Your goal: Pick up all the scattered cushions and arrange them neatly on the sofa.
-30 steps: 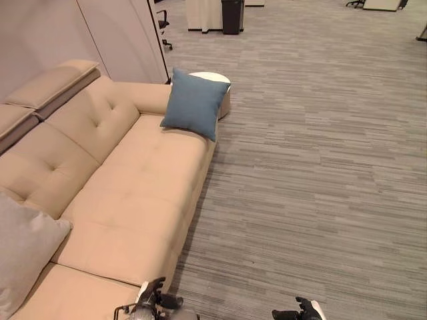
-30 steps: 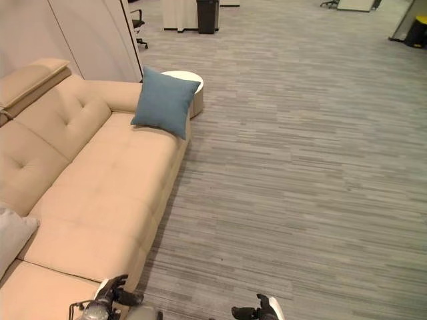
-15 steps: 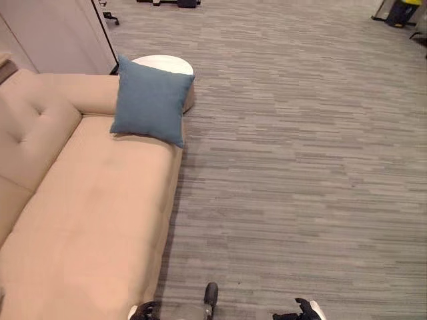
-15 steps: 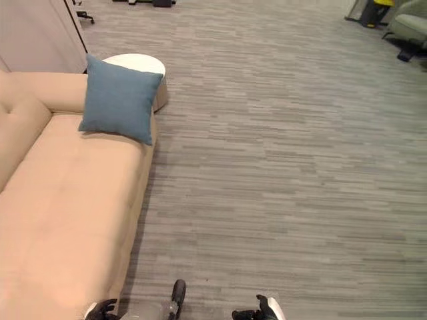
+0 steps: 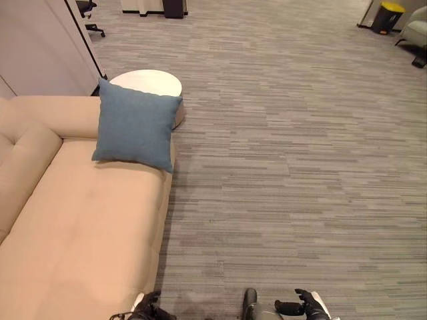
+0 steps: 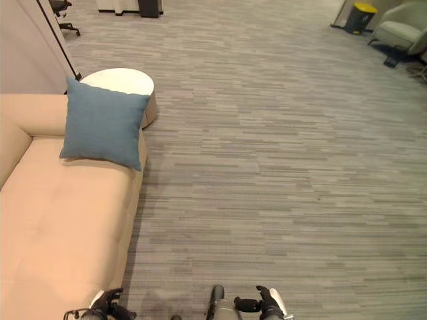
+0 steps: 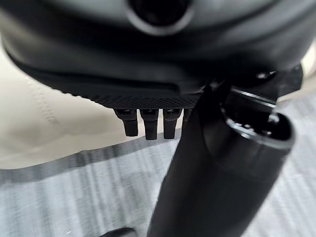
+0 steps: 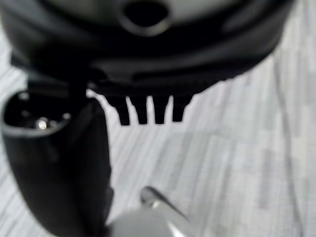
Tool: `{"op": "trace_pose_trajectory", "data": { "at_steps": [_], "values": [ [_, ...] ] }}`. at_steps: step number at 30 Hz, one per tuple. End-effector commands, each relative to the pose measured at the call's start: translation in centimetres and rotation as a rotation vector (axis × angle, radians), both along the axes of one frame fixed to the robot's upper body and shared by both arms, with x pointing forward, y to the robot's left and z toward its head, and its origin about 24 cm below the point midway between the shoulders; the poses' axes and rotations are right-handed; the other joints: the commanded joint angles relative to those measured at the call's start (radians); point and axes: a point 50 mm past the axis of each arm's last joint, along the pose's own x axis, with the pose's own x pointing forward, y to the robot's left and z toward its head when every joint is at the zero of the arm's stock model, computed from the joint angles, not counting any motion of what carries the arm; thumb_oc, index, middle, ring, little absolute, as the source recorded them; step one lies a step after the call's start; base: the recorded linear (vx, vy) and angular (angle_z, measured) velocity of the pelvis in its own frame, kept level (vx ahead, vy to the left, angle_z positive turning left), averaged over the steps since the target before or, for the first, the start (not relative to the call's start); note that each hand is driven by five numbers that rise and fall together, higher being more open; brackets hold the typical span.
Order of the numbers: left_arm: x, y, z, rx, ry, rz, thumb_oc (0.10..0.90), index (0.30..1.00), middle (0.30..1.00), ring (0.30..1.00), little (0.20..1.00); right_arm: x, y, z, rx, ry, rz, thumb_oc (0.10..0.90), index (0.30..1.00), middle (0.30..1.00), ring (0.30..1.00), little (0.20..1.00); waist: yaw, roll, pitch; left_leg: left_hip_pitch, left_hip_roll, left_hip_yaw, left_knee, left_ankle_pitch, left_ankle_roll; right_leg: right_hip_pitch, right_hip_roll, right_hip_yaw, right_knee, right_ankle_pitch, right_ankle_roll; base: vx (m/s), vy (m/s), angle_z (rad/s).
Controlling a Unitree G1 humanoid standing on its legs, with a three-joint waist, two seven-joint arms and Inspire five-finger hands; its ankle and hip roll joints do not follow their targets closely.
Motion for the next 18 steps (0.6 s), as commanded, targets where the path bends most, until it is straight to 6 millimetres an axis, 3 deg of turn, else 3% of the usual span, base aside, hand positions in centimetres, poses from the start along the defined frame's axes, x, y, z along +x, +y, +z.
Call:
{"op": "trace_pose_trajectory", "data": {
  "at_steps": [1,3,5,6,7,9,13,14,16,17,18],
  "values": [
    [0.9,-0.2,0.3,-0.001,-0.048,-0.039,0.800,0.900,0.900,0.900,0.900,-0.9,-2.2,0.3,-0.069,0.040,0.007,0.800,0.900,0.900,0.900,0.900,0.027,-0.001,-0.028,0.008,0.057,-0.055,0.065,-0.066,-0.051,0.112,-0.025,-0.049,-0.007,0.040,0.050,0.43,-0.252,0.95],
    [0.8,-0.7,0.2,-0.017,-0.039,-0.052,0.800,0.900,0.900,0.900,0.900,-1.0,-2.2,0.3,-0.059,0.033,-0.011,0.800,0.900,0.900,0.900,0.900,0.024,0.004,-0.041,-0.017,0.090,-0.036,0.124,-0.032,-0.092,0.158,-0.018,-0.084,-0.045,0.022,0.032,0.25,-0.202,0.64],
    [1.3,-1.1,0.3,-0.024,-0.048,-0.071,0.800,0.900,0.900,0.900,0.900,-0.6,-2.2,0.4,-0.055,0.011,-0.041,0.800,0.900,0.900,0.900,0.900,0.024,-0.008,-0.024,-0.121,0.129,0.020,0.295,0.040,-0.121,0.213,-0.022,-0.110,-0.077,0.004,0.007,0.12,-0.197,0.70],
    [1.3,-1.1,0.3,-0.024,-0.048,-0.071,0.800,0.900,0.900,0.900,0.900,-0.6,-2.2,0.4,-0.055,0.011,-0.041,0.800,0.900,0.900,0.900,0.900,0.023,-0.006,-0.025,-0.128,0.130,0.018,0.304,0.036,-0.121,0.212,-0.020,-0.113,-0.078,0.004,0.007,0.10,-0.239,0.71],
    [1.8,-1.4,0.4,-0.031,-0.063,-0.076,0.800,0.900,0.900,0.900,0.900,-0.4,-2.5,0.6,-0.059,-0.001,-0.056,0.800,0.900,0.900,0.900,0.900,0.033,-0.019,-0.004,-0.205,0.150,0.064,0.438,0.073,-0.118,0.254,-0.019,-0.135,-0.104,-0.011,-0.016,0.06,-0.150,0.46],
    [1.9,-1.5,0.4,-0.038,-0.069,-0.070,0.800,0.900,0.900,0.900,0.900,-0.5,-2.7,0.6,-0.067,0.004,-0.069,0.800,0.900,0.900,0.900,0.900,0.047,-0.027,0.011,-0.259,0.155,0.095,0.485,0.073,-0.112,0.291,-0.019,-0.151,-0.123,-0.026,-0.025,0.16,-0.205,0.34],
    [1.8,-1.8,0.3,-0.043,-0.061,-0.075,0.800,0.900,0.900,0.900,0.900,-0.6,-2.9,0.6,-0.075,0.004,-0.073,0.800,0.900,0.900,0.900,0.900,0.063,-0.032,0.017,-0.319,0.124,0.122,0.402,0.042,-0.109,0.334,-0.017,-0.168,-0.153,-0.040,-0.016,0.19,-0.079,0.34],
    [1.5,-2.0,0.2,-0.042,-0.050,-0.084,0.800,0.900,0.900,0.900,0.900,-0.8,-2.9,0.6,-0.082,0.003,-0.069,0.800,0.900,0.900,0.900,0.900,0.071,-0.024,0.014,-0.335,0.098,0.132,0.272,0.056,-0.113,0.358,-0.002,-0.170,-0.172,-0.049,-0.007,0.30,-0.023,0.06],
    [1.3,-2.0,0.1,-0.043,-0.046,-0.084,0.800,0.900,0.900,0.900,0.900,-0.9,-2.9,0.5,-0.084,0.005,-0.067,0.800,0.900,0.900,0.900,0.900,0.075,-0.019,0.013,-0.330,0.088,0.136,0.203,0.087,-0.116,0.374,0.005,-0.169,-0.182,-0.054,-0.006,0.22,-0.006,0.06],
    [1.2,-2.0,0.1,-0.042,-0.046,-0.086,0.800,0.900,0.900,0.900,0.900,-1.0,-2.8,0.5,-0.082,0.003,-0.071,0.800,0.900,0.900,0.900,0.900,0.083,-0.004,0.012,-0.357,0.080,0.149,0.116,0.160,-0.128,0.403,0.034,-0.163,-0.198,-0.067,-0.007,0.22,-0.015,-0.05],
    [1.1,-2.0,0.1,-0.042,-0.045,-0.085,0.800,0.900,0.900,0.900,0.900,-1.1,-2.7,0.4,-0.078,0.005,-0.069,0.800,0.900,0.900,0.900,0.900,0.089,0.000,0.014,-0.364,0.075,0.158,0.092,0.188,-0.131,0.419,0.044,-0.158,-0.203,-0.075,-0.008,0.21,-0.014,-0.04]
  ]
}}
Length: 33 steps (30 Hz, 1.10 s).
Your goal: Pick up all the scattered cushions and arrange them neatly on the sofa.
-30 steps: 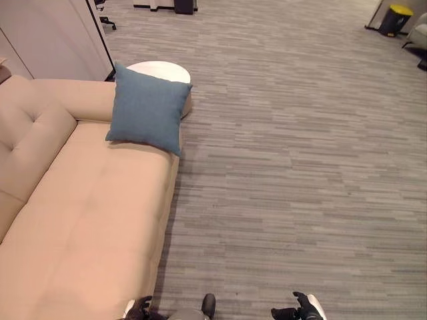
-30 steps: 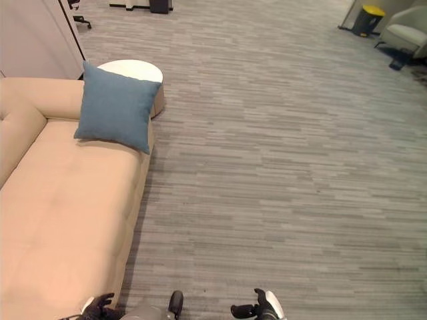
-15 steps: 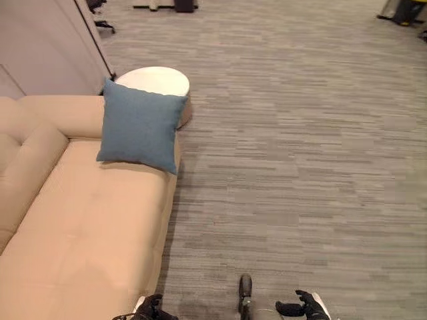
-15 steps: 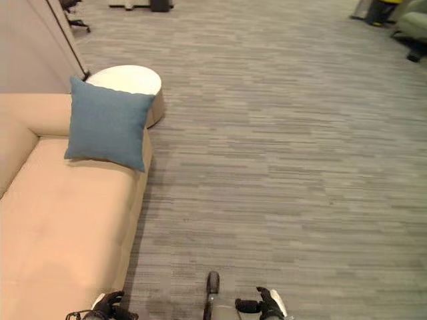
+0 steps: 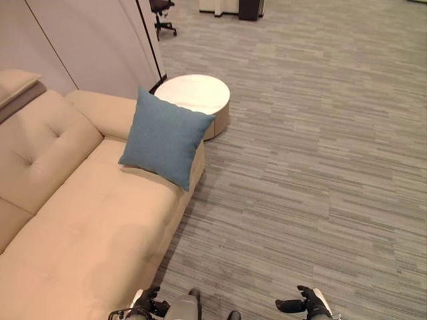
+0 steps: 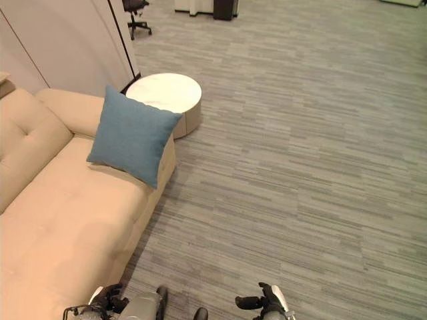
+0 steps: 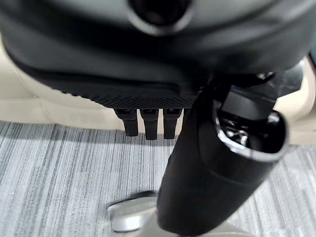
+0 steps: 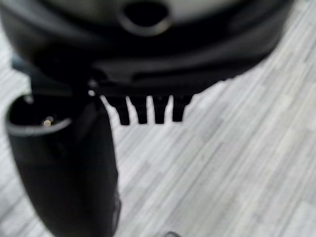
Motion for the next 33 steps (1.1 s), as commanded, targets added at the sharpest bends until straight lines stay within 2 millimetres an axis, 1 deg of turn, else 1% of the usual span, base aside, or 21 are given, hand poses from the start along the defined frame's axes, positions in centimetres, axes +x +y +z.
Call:
{"op": "trace_pose_trajectory", "data": {
  "at_steps": [1,2,4,7,8,9,10,12,14,16,18,19,20,21,24,26,29,30,31,32,33],
  "values": [
    [0.1,-2.4,-0.4,-0.038,-0.001,-0.072,0.800,0.900,0.900,0.900,0.900,-1.2,-1.9,0.3,-0.054,-0.008,-0.035,0.800,0.900,0.900,0.900,0.900,0.025,0.049,-0.009,0.021,-0.016,0.026,-0.027,0.087,0.041,0.006,-0.015,0.073,0.039,-0.057,0.141,0.15,0.003,-0.02],
    [0.0,-2.4,-0.4,-0.039,-0.002,-0.069,0.800,0.900,0.900,0.900,0.900,-1.3,-1.7,0.3,-0.051,-0.005,-0.032,0.800,0.900,0.900,0.900,0.900,0.030,0.052,-0.009,0.005,-0.020,0.035,-0.028,0.101,0.038,0.016,-0.007,0.080,0.040,-0.065,0.138,0.26,0.057,0.04],
    [-0.6,-2.1,-0.6,-0.036,0.016,-0.051,0.800,0.900,0.900,0.900,0.900,-1.5,-1.3,0.1,-0.042,0.009,-0.012,0.800,0.900,0.900,0.900,0.900,0.037,0.050,-0.024,0.032,-0.020,0.035,-0.060,0.086,0.054,0.035,0.001,0.101,0.048,-0.086,0.140,0.28,0.065,-0.30],
    [-1.1,-1.6,-0.6,-0.023,0.034,-0.049,0.800,0.900,0.900,0.900,0.900,-2.1,-0.7,-0.3,-0.031,0.035,0.010,0.800,0.900,0.900,0.900,0.900,0.040,0.034,-0.046,0.051,-0.032,0.021,-0.038,0.067,0.074,0.043,-0.016,0.110,0.090,-0.114,0.147,0.25,0.093,-0.56],
    [-1.2,-1.3,-0.6,-0.018,0.033,-0.039,0.800,0.900,0.900,0.900,0.900,-2.2,-0.2,-0.5,-0.021,0.046,0.037,0.800,0.900,0.900,0.900,0.900,0.055,0.022,-0.061,0.078,-0.035,0.023,-0.041,0.036,0.096,0.034,-0.036,0.113,0.177,-0.125,0.164,0.23,0.112,-0.08],
    [-1.2,-1.3,-0.6,-0.018,0.033,-0.039,0.800,0.900,0.900,0.900,0.900,-2.2,-0.2,-0.5,-0.021,0.046,0.037,0.800,0.900,0.900,0.900,0.900,0.055,0.022,-0.061,0.078,-0.035,0.023,-0.041,0.036,0.096,0.034,-0.036,0.113,0.177,-0.125,0.164,0.25,0.165,-0.18],
    [-0.7,-0.8,-0.4,-0.005,0.019,-0.035,0.800,0.900,0.900,0.900,0.900,-1.8,-0.1,-0.4,-0.020,0.040,0.046,0.800,0.900,0.900,0.900,0.900,0.053,0.019,-0.052,0.108,-0.039,0.016,-0.032,0.006,0.119,-0.027,-0.066,0.106,0.351,-0.089,0.203,0.13,0.125,-0.19],
    [-0.1,-0.7,-0.2,-0.001,-0.001,-0.041,0.800,0.900,0.900,0.900,0.900,-1.5,0.0,-0.3,-0.016,0.034,0.061,0.800,0.900,0.900,0.900,0.900,0.033,0.031,-0.037,0.145,-0.043,0.006,-0.026,-0.022,0.145,-0.110,-0.098,0.103,0.525,-0.002,0.246,0.14,0.156,-0.17],
    [0.5,-0.6,0.1,0.006,-0.025,-0.040,0.800,0.900,0.900,0.900,0.900,-1.2,0.0,-0.2,-0.018,0.027,0.065,0.800,0.900,0.900,0.900,0.900,0.017,0.055,-0.029,0.180,-0.030,-0.010,-0.034,-0.036,0.156,-0.186,-0.125,0.076,0.626,0.033,0.244,0.15,0.111,0.20],
    [0.7,-0.6,0.2,0.007,-0.037,-0.039,0.800,0.900,0.900,0.900,0.900,-1.3,0.0,-0.3,-0.020,0.028,0.065,0.800,0.900,0.900,0.900,0.900,0.010,0.060,-0.024,0.202,-0.029,-0.016,-0.040,-0.046,0.159,-0.203,-0.150,0.049,0.629,0.027,0.234,0.16,0.033,0.19],
    [1.2,-0.6,0.4,0.006,-0.058,-0.046,0.800,0.900,0.900,0.900,0.900,-1.4,-0.2,-0.3,-0.025,0.030,0.055,0.800,0.900,0.900,0.900,0.900,-0.002,0.071,-0.022,0.264,-0.023,-0.034,-0.078,-0.068,0.154,-0.230,-0.175,0.005,0.513,-0.009,0.207,0.32,-0.064,0.23],
    [1.4,-0.6,0.4,0.004,-0.060,-0.049,0.800,0.900,0.900,0.900,0.900,-1.2,-0.3,-0.2,-0.025,0.028,0.050,0.800,0.900,0.900,0.900,0.900,-0.012,0.064,-0.022,0.294,-0.026,-0.042,-0.095,-0.082,0.143,-0.258,-0.184,-0.002,0.394,-0.001,0.206,0.27,-0.092,0.37],
    [1.4,-0.6,0.4,0.004,-0.060,-0.049,0.800,0.900,0.900,0.900,0.900,-1.2,-0.3,-0.2,-0.025,0.028,0.050,0.800,0.900,0.900,0.900,0.900,-0.012,0.066,-0.020,0.298,-0.024,-0.043,-0.097,-0.084,0.142,-0.253,-0.181,-0.003,0.391,-0.001,0.206,0.32,-0.137,0.17],
    [1.4,-0.6,0.4,0.005,-0.060,-0.049,0.800,0.900,0.900,0.900,0.900,-1.4,-0.5,-0.2,-0.026,0.033,0.041,0.800,0.900,0.900,0.900,0.900,-0.025,0.058,-0.019,0.320,-0.030,-0.057,-0.102,-0.096,0.134,-0.281,-0.176,0.031,0.303,0.032,0.216,0.25,-0.115,0.05],
    [1.4,-0.8,0.3,-0.001,-0.058,-0.057,0.800,0.900,0.900,0.900,0.900,-1.9,-0.7,-0.3,-0.025,0.054,0.029,0.800,0.900,0.900,0.900,0.900,-0.050,0.060,-0.014,0.375,-0.025,-0.082,-0.116,-0.122,0.120,-0.326,-0.162,0.073,0.238,0.083,0.232,0.26,-0.131,0.18],
    [1.4,-0.9,0.3,-0.004,-0.055,-0.060,0.800,0.900,0.900,0.900,0.900,-2.2,-0.7,-0.4,-0.026,0.065,0.031,0.800,0.900,0.900,0.900,0.900,-0.056,0.056,-0.020,0.390,-0.024,-0.091,-0.117,-0.138,0.115,-0.303,-0.160,0.073,0.206,0.085,0.234,0.22,-0.136,0.18],
    [0.5,-1.5,-0.1,-0.014,-0.026,-0.063,0.800,0.900,0.900,0.900,0.900,-2.7,-0.7,-0.5,-0.024,0.077,0.026,0.800,0.900,0.900,0.900,0.900,-0.056,0.046,-0.053,0.411,0.004,-0.104,-0.103,-0.153,0.091,-0.252,-0.131,0.076,0.163,0.081,0.210,0.27,-0.213,0.46],
    [0.5,-1.8,-0.2,-0.023,-0.022,-0.067,0.800,0.900,0.900,0.900,0.900,-2.5,-0.6,-0.5,-0.017,0.068,0.025,0.800,0.900,0.900,0.900,0.900,-0.050,0.047,-0.059,0.389,0.032,-0.104,-0.048,-0.123,0.060,-0.217,-0.114,0.058,0.142,0.068,0.194,0.29,-0.386,0.43],
    [1.0,-2.1,0.0,-0.033,-0.034,-0.082,0.800,0.900,0.900,0.900,0.900,-1.9,-0.6,-0.3,-0.012,0.044,0.015,0.800,0.900,0.900,0.900,0.900,-0.045,0.040,-0.048,0.314,0.061,-0.083,0.098,-0.065,0.030,-0.175,-0.100,0.046,0.119,0.046,0.171,0.21,-0.456,0.31],
    [1.8,-2.4,0.2,-0.040,-0.057,-0.092,0.800,0.900,0.900,0.900,0.900,-1.5,-1.0,-0.1,-0.022,0.032,0.006,0.800,0.900,0.900,0.900,0.900,-0.029,0.025,-0.017,0.203,0.080,-0.060,0.280,-0.005,0.027,-0.136,-0.103,0.031,0.099,0.037,0.144,0.12,-0.383,0.29],
    [2.1,-2.4,0.3,-0.044,-0.070,-0.085,0.800,0.900,0.900,0.900,0.900,-1.3,-1.2,0.0,-0.028,0.028,0.006,0.800,0.900,0.900,0.900,0.900,-0.020,0.019,-0.005,0.169,0.087,-0.047,0.337,0.010,0.033,-0.118,-0.101,0.031,0.089,0.030,0.134,0.10,-0.287,0.16]
  ]
}}
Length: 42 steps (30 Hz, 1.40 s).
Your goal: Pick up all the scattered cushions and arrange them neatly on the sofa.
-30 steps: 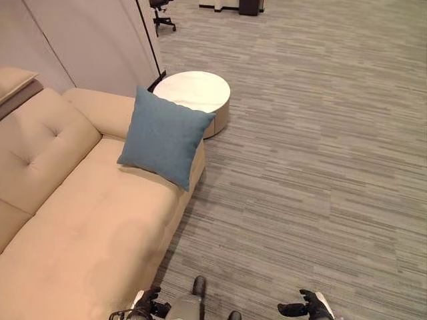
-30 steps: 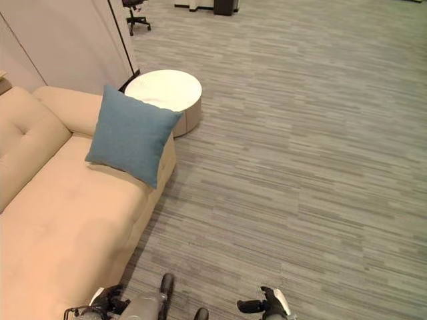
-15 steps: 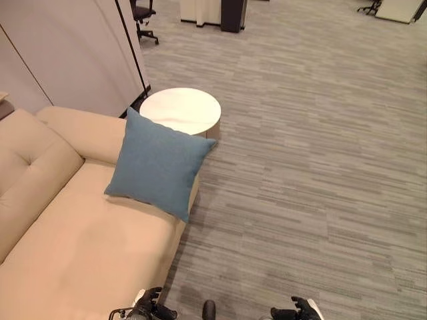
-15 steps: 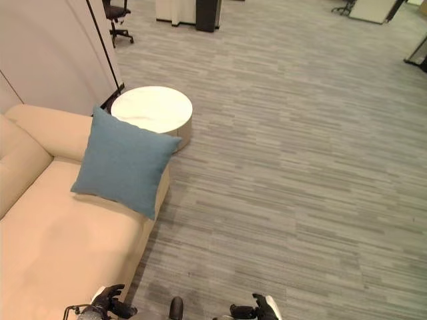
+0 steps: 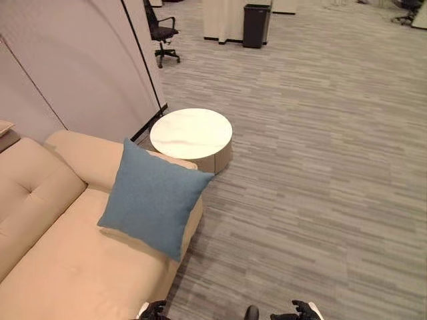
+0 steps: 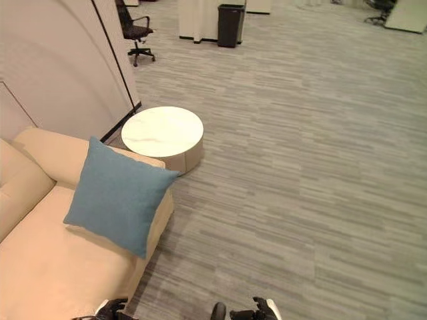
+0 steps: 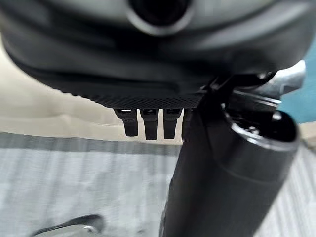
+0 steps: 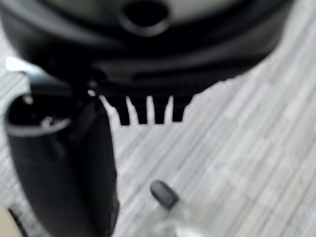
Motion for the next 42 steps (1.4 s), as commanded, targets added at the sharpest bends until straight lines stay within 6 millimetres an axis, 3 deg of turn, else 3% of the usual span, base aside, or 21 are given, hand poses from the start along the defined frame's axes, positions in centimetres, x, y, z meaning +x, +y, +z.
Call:
{"op": "trace_pose_trajectory", "data": {
  "at_steps": [1,3,5,7,8,15,17,20,22,26,27,29,32,33,34,36,42],
  "values": [
    [3.2,-1.7,0.9,-0.037,-0.111,-0.056,0.800,0.900,0.900,0.900,0.900,1.1,-2.7,1.0,-0.088,-0.039,-0.005,0.800,0.900,0.900,0.900,0.900,0.011,0.006,0.095,-0.089,0.109,0.026,0.017,0.099,0.002,0.023,-0.020,0.023,0.080,-0.113,0.104,0.10,-0.167,0.09],
    [3.2,-1.9,0.8,-0.044,-0.106,-0.062,0.800,0.900,0.900,0.900,0.900,1.0,-3.2,1.1,-0.103,-0.036,-0.005,0.800,0.900,0.900,0.900,0.900,0.017,0.006,0.102,-0.119,0.107,0.046,0.005,0.080,0.007,0.046,-0.016,0.014,0.062,-0.124,0.106,0.18,-0.126,0.14],
    [2.8,-2.2,0.6,-0.042,-0.089,-0.073,0.800,0.900,0.900,0.900,0.900,0.9,-3.4,1.2,-0.117,-0.044,-0.011,0.800,0.900,0.900,0.900,0.900,0.016,0.006,0.096,-0.134,0.090,0.096,-0.132,0.036,0.010,0.070,-0.015,-0.012,0.040,-0.142,0.120,0.23,-0.075,0.31],
    [2.7,-2.3,0.5,-0.039,-0.084,-0.084,0.800,0.900,0.900,0.900,0.900,0.7,-3.5,1.3,-0.122,-0.049,-0.015,0.800,0.900,0.900,0.900,0.900,0.011,0.015,0.096,-0.160,0.081,0.161,-0.245,0.072,0.007,0.098,-0.006,-0.036,0.031,-0.158,0.124,0.20,-0.012,0.80],
    [2.6,-2.1,0.6,-0.041,-0.091,-0.068,0.800,0.900,0.900,0.900,0.900,0.6,-3.4,1.2,-0.127,-0.042,-0.007,0.800,0.900,0.900,0.900,0.900,0.028,0.030,0.097,-0.194,0.053,0.197,-0.305,0.129,0.008,0.128,0.027,-0.030,0.032,-0.180,0.119,0.22,-0.016,0.83],
    [1.4,-0.6,0.4,-0.022,-0.074,0.022,0.800,0.900,0.900,0.900,0.900,0.0,-2.3,0.8,-0.113,-0.031,0.022,0.800,0.900,0.900,0.900,0.900,0.060,0.010,0.057,-0.113,0.015,0.149,-0.356,0.093,0.039,0.155,0.017,-0.028,0.100,-0.223,0.128,0.21,0.064,-0.12],
    [1.3,0.0,0.5,-0.011,-0.074,0.045,0.800,0.900,0.900,0.900,0.900,-0.4,-1.8,0.5,-0.101,-0.015,0.033,0.800,0.900,0.900,0.900,0.900,0.074,0.002,0.046,-0.063,0.004,0.133,-0.391,0.070,0.063,0.133,-0.010,-0.034,0.224,-0.229,0.152,0.18,0.124,0.20],
    [1.7,0.4,0.7,-0.005,-0.097,0.062,0.800,0.900,0.900,0.900,0.900,-0.1,-1.6,0.5,-0.096,-0.011,0.057,0.800,0.900,0.900,0.900,0.900,0.061,0.017,0.067,-0.028,-0.003,0.096,-0.406,0.059,0.096,0.022,-0.056,-0.012,0.458,-0.158,0.199,0.06,0.112,0.11],
    [2.0,0.5,0.8,-0.002,-0.106,0.069,0.800,0.900,0.900,0.900,0.900,0.4,-1.6,0.6,-0.094,-0.026,0.056,0.800,0.900,0.900,0.900,0.900,0.045,0.034,0.077,-0.008,-0.004,0.059,-0.422,0.058,0.107,-0.051,-0.054,0.031,0.552,-0.140,0.207,0.06,0.069,0.47],
    [2.4,0.3,0.9,-0.002,-0.122,0.063,0.800,0.900,0.900,0.900,0.900,1.0,-1.4,0.7,-0.087,-0.051,0.056,0.800,0.900,0.900,0.900,0.900,0.021,0.042,0.076,0.028,-0.013,-0.007,-0.459,0.059,0.103,-0.094,-0.008,0.122,0.466,-0.182,0.175,0.12,-0.035,0.65],
    [2.9,0.0,1.0,-0.007,-0.132,0.046,0.800,0.900,0.900,0.900,0.900,1.2,-1.4,0.8,-0.080,-0.062,0.040,0.800,0.900,0.900,0.900,0.900,0.002,0.035,0.079,0.044,-0.031,-0.055,-0.463,0.053,0.098,-0.110,0.029,0.227,0.353,-0.180,0.168,0.23,-0.133,0.62],
    [3.1,-0.2,1.1,-0.011,-0.133,0.033,0.800,0.900,0.900,0.900,0.900,0.8,-1.6,0.7,-0.086,-0.045,0.033,0.800,0.900,0.900,0.900,0.900,-0.014,0.022,0.078,0.055,-0.053,-0.119,-0.472,0.052,0.089,-0.132,0.061,0.331,0.248,-0.141,0.168,0.20,-0.137,0.71],
    [2.7,-0.8,0.8,-0.031,-0.123,0.045,0.800,0.900,0.900,0.900,0.900,0.6,-1.6,0.6,-0.082,-0.035,0.040,0.800,0.900,0.900,0.900,0.900,-0.012,0.010,0.069,0.057,-0.061,-0.151,-0.460,0.037,0.074,-0.067,0.027,0.278,0.164,-0.116,0.166,0.10,-0.138,1.25],
    [2.7,-0.8,0.8,-0.031,-0.123,0.045,0.800,0.900,0.900,0.900,0.900,0.5,-1.6,0.6,-0.082,-0.035,0.040,0.800,0.900,0.900,0.900,0.900,-0.013,0.010,0.069,0.057,-0.061,-0.152,-0.460,0.037,0.074,-0.065,0.027,0.277,0.163,-0.115,0.166,0.08,-0.222,0.84],
    [2.6,-1.1,0.7,-0.047,-0.125,0.063,0.800,0.900,0.900,0.900,0.900,0.8,-1.7,0.8,-0.087,-0.047,0.049,0.800,0.900,0.900,0.900,0.900,0.002,0.007,0.057,0.035,-0.048,-0.166,-0.449,0.044,0.045,-0.030,0.033,0.246,0.119,-0.124,0.150,0.05,-0.222,0.56],
    [2.5,-1.3,0.7,-0.052,-0.122,0.062,0.800,0.900,0.900,0.900,0.900,1.0,-1.9,0.9,-0.091,-0.060,0.045,0.800,0.900,0.900,0.900,0.900,0.005,0.006,0.061,0.015,-0.040,-0.181,-0.435,0.054,0.029,-0.011,0.032,0.213,0.110,-0.132,0.138,0.01,-0.196,0.82],
    [3.3,-2.2,0.8,-0.081,-0.142,0.045,0.800,0.900,0.900,0.900,0.900,0.6,-2.6,1.0,-0.104,-0.051,0.033,0.800,0.900,0.900,0.900,0.900,0.000,0.009,0.081,-0.036,-0.026,-0.174,-0.410,0.081,0.006,0.026,0.023,0.110,0.072,-0.143,0.115,-0.06,-0.098,0.81]
  ]
}}
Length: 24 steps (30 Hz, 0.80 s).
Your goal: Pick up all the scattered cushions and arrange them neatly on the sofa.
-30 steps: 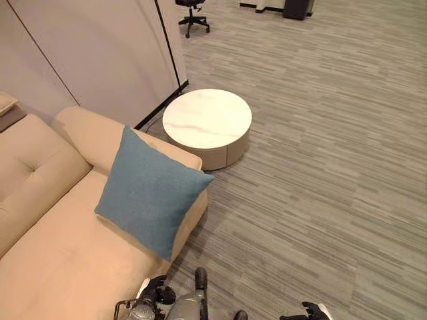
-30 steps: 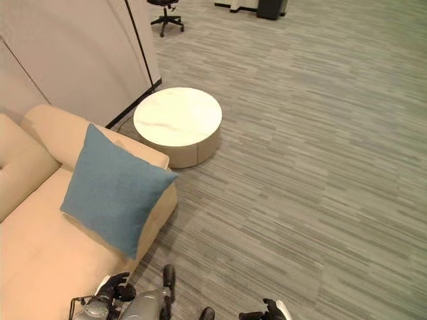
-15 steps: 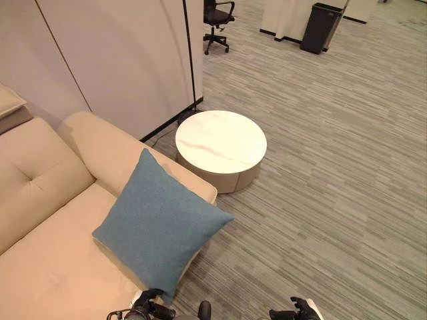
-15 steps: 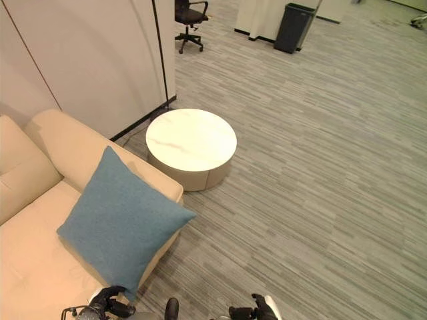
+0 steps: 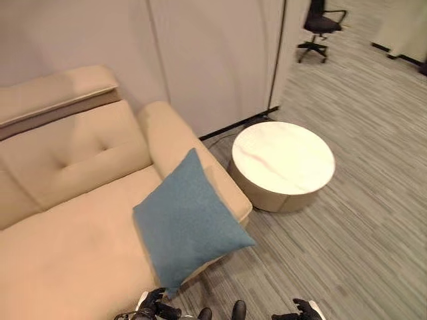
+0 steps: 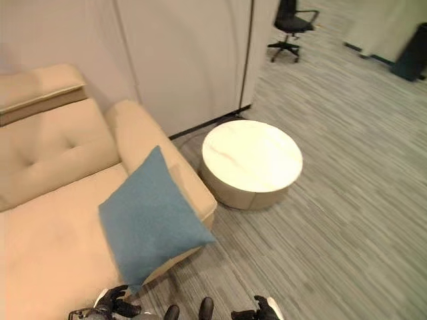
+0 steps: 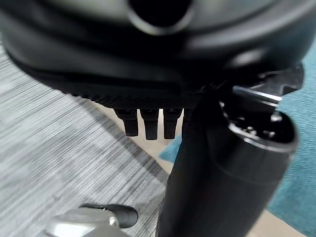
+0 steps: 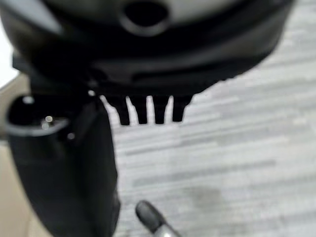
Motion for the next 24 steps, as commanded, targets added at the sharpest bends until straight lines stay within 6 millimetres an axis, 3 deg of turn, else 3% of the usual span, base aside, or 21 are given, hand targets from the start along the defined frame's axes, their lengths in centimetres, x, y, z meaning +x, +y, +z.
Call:
{"op": "trace_pose_trajectory", "data": {
  "at_steps": [1,3,4,5,6,7,9,13,18,20,21,23,24],
  "values": [
    [2.1,-2.0,0.5,-0.057,-0.080,-0.021,0.800,0.900,0.900,0.900,0.900,-0.3,-2.1,0.6,-0.061,-0.027,-0.019,0.800,0.900,0.900,0.900,0.900,-0.020,-0.008,0.009,-0.045,0.013,0.105,0.052,-0.045,0.011,0.055,-0.063,0.030,0.010,-0.103,0.135,-0.06,-0.032,0.64],
    [2.4,-2.2,0.5,-0.059,-0.087,-0.035,0.800,0.900,0.900,0.900,0.900,-0.4,-2.3,0.6,-0.063,-0.024,-0.031,0.800,0.900,0.900,0.900,0.900,-0.033,-0.010,0.011,-0.057,0.033,0.188,0.061,-0.050,0.011,0.060,-0.079,-0.010,0.001,-0.103,0.138,-0.07,-0.006,1.10],
    [2.6,-2.3,0.6,-0.058,-0.090,-0.046,0.800,0.900,0.900,0.900,0.900,-0.6,-2.2,0.5,-0.055,-0.017,-0.049,0.800,0.900,0.900,0.900,0.900,-0.049,-0.016,0.009,-0.053,0.061,0.305,0.075,-0.065,0.015,0.066,-0.096,-0.054,-0.009,-0.098,0.142,-0.05,0.005,1.28],
    [2.4,-2.3,0.5,-0.055,-0.083,-0.051,0.800,0.900,0.900,0.900,0.900,-0.8,-2.1,0.4,-0.049,-0.012,-0.060,0.800,0.900,0.900,0.900,0.900,-0.055,-0.015,0.007,-0.038,0.077,0.359,0.073,-0.078,0.017,0.076,-0.101,-0.075,-0.014,-0.098,0.146,-0.04,0.006,0.97],
    [2.4,-2.3,0.5,-0.054,-0.084,-0.051,0.800,0.900,0.900,0.900,0.900,-0.8,-2.1,0.4,-0.049,-0.012,-0.060,0.800,0.900,0.900,0.900,0.900,-0.058,-0.016,0.004,-0.043,0.075,0.357,0.071,-0.074,0.018,0.072,-0.102,-0.076,-0.014,-0.097,0.146,0.01,0.028,0.52],
    [2.3,-2.3,0.5,-0.050,-0.077,-0.057,0.800,0.900,0.900,0.900,0.900,-1.2,-2.0,0.3,-0.039,-0.001,-0.081,0.800,0.900,0.900,0.900,0.900,-0.075,-0.015,-0.005,-0.020,0.100,0.459,0.061,-0.087,0.023,0.088,-0.114,-0.125,-0.023,-0.098,0.152,0.01,0.022,0.61],
    [2.2,-2.4,0.4,-0.056,-0.070,-0.055,0.800,0.900,0.900,0.900,0.900,-1.4,-1.8,0.1,-0.032,0.007,-0.087,0.800,0.900,0.900,0.900,0.900,-0.078,-0.006,-0.019,-0.002,0.106,0.482,0.034,-0.104,0.017,0.106,-0.110,-0.139,-0.028,-0.111,0.160,0.11,0.056,0.73],
    [1.8,-2.0,0.3,-0.054,-0.057,-0.039,0.800,0.900,0.900,0.900,0.900,-1.5,-1.1,-0.1,-0.015,0.009,-0.084,0.800,0.900,0.900,0.900,0.900,-0.070,-0.012,-0.026,0.022,0.077,0.438,-0.019,-0.080,0.028,0.110,-0.117,-0.151,-0.010,-0.105,0.160,0.05,0.100,0.44],
    [1.9,-1.1,0.5,-0.038,-0.076,0.000,0.800,0.900,0.900,0.900,0.900,-0.9,-0.4,-0.1,-0.003,-0.008,-0.054,0.800,0.900,0.900,0.900,0.900,-0.058,-0.010,-0.018,0.050,0.064,0.425,-0.049,-0.084,0.066,0.054,-0.149,-0.126,0.154,-0.129,0.171,0.02,0.136,-0.03],
    [2.4,-0.4,0.8,-0.021,-0.098,0.006,0.800,0.900,0.900,0.900,0.900,-0.4,-0.3,0.0,0.004,-0.022,-0.056,0.800,0.900,0.900,0.900,0.900,-0.072,-0.004,-0.004,0.060,0.061,0.389,-0.056,-0.083,0.081,-0.015,-0.142,-0.033,0.260,-0.128,0.194,0.03,0.042,-0.09],
    [2.8,1.6,1.3,0.009,-0.101,-0.003,0.800,0.900,0.900,0.900,0.900,-2.6,-8.1,2.0,-0.010,0.056,-0.253,0.800,0.900,0.900,0.900,0.900,-0.097,-0.018,-0.012,0.072,0.056,0.361,-0.073,-0.080,0.079,-0.040,-0.098,0.087,0.233,-0.124,0.201,0.08,-0.056,0.09],
    [2.8,0.7,1.2,0.013,-0.098,-0.031,0.800,0.900,0.900,0.900,0.900,-0.9,-3.3,0.7,-0.042,0.001,-0.101,0.800,0.900,0.900,0.900,0.900,-0.099,-0.013,-0.007,0.075,0.042,0.341,-0.075,-0.079,0.080,-0.059,-0.101,0.133,0.171,-0.090,0.194,0.06,-0.057,0.47],
    [2.8,0.9,1.2,0.009,-0.105,-0.016,0.800,0.900,0.900,0.900,0.900,-2.1,-3.2,0.3,-0.013,0.044,-0.130,0.800,0.900,0.900,0.900,0.900,-0.106,-0.021,-0.007,0.075,0.037,0.334,-0.070,-0.081,0.077,-0.034,-0.108,0.133,0.137,-0.091,0.194,0.02,-0.066,0.54]
  ]
}}
